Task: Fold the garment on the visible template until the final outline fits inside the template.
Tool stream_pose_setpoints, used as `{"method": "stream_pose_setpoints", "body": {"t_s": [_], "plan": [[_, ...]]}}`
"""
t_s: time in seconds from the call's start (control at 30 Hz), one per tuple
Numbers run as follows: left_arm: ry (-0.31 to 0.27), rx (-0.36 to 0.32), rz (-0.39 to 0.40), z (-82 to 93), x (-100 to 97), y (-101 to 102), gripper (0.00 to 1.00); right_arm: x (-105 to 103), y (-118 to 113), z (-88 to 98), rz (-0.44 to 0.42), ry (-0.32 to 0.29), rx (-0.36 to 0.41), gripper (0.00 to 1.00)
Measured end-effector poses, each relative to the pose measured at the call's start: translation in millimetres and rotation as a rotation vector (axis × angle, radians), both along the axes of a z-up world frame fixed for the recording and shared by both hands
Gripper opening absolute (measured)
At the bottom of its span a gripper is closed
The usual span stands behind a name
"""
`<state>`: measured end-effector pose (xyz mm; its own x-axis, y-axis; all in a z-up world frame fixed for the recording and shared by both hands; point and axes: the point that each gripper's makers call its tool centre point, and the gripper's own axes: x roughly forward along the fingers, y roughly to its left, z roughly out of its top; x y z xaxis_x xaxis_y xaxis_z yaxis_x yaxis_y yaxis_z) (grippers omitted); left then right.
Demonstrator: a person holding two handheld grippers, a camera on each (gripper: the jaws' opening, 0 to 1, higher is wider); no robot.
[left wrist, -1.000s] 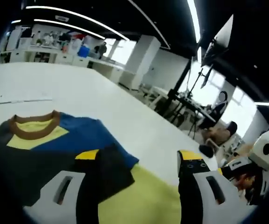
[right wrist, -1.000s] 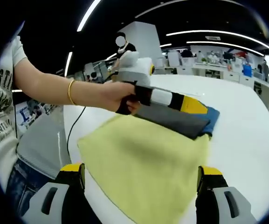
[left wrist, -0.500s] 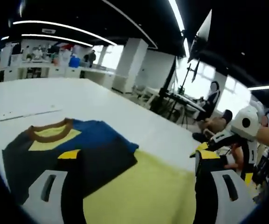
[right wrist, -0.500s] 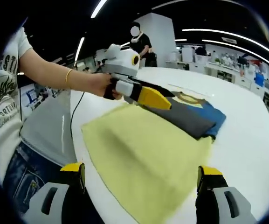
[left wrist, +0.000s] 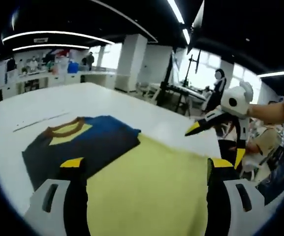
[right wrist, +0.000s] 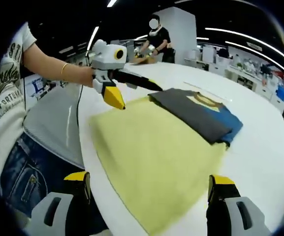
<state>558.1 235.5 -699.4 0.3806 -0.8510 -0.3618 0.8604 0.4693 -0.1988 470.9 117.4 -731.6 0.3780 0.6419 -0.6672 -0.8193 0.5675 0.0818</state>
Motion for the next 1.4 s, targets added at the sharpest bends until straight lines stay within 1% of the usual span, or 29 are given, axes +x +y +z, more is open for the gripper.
{"method": "stream_pose_setpoints", "body": {"t_s": [0.1, 0.2, 0.3, 0.4, 0.47, 0.6, 0.67, 0.73, 0.87, 0.93, 0.97, 1.07, 1.1, 1.23, 1.3, 1.4], "plan": [[-0.006, 0.015, -0.003, -0.3, -8.9, 11, 0.99, -3, 1, -0.8, 0.014, 0.003, -0.014, 0.97], [-0.017, 0.038, -0.025, 0.0, -25.1, 25, 0.99, -5, 0, -1.7, 0.029, 0.001, -0.035, 0.94], [-0.018, 0.055, -0.038, -1.0, -38.8, 37, 0.98, -7, 0, -0.7, 0.037, 0.003, -0.035, 0.9], [-0.014, 0.075, -0.046, -4.9, -52.0, 49, 0.94, -9, -2, -2.1, 0.051, 0.008, -0.055, 0.88], [-0.017, 0.1, -0.056, -9.5, -61.3, 55, 0.92, -12, -2, -3.4, 0.065, 0.011, -0.067, 0.84], [-0.008, 0.151, -0.075, -20.7, -80.6, 70, 0.8, -17, -3, -8.1, 0.1, 0.012, -0.095, 0.77], [-0.009, 0.189, -0.086, -28.9, -88.7, 77, 0.78, -18, -6, -11.9, 0.104, 0.013, -0.109, 0.73], [0.0, 0.215, -0.086, -36.0, -94.4, 84, 0.74, -22, -8, -16.2, 0.116, 0.02, -0.127, 0.69], [0.006, 0.246, -0.089, -44.0, -101.6, 93, 0.68, -28, -11, -23.8, 0.145, 0.025, -0.156, 0.62], [0.019, 0.296, -0.097, -52.6, -105.9, 100, 0.62, -31, -12, -28.0, 0.154, 0.034, -0.171, 0.57], [0.016, 0.311, -0.104, -54.9, -107.1, 101, 0.59, -33, -13, -30.2, 0.157, 0.044, -0.179, 0.56], [0.027, 0.313, -0.099, -59.1, -109.7, 105, 0.54, -37, -15, -36.7, 0.167, 0.054, -0.2, 0.53], [0.029, 0.325, -0.099, -61.2, -110.9, 107, 0.52, -38, -15, -38.9, 0.169, 0.057, -0.206, 0.52], [0.048, 0.336, -0.114, -64.0, -117.5, 110, 0.47, -40, -20, -45.2, 0.186, 0.058, -0.243, 0.47], [0.058, 0.36, -0.111, -68.7, -119.1, 114, 0.45, -41, -21, -47.7, 0.2, 0.059, -0.255, 0.44], [0.072, 0.374, -0.11, -72.7, -121.4, 117, 0.42, -42, -22, -53.6, 0.212, 0.062, -0.273, 0.39]]}}
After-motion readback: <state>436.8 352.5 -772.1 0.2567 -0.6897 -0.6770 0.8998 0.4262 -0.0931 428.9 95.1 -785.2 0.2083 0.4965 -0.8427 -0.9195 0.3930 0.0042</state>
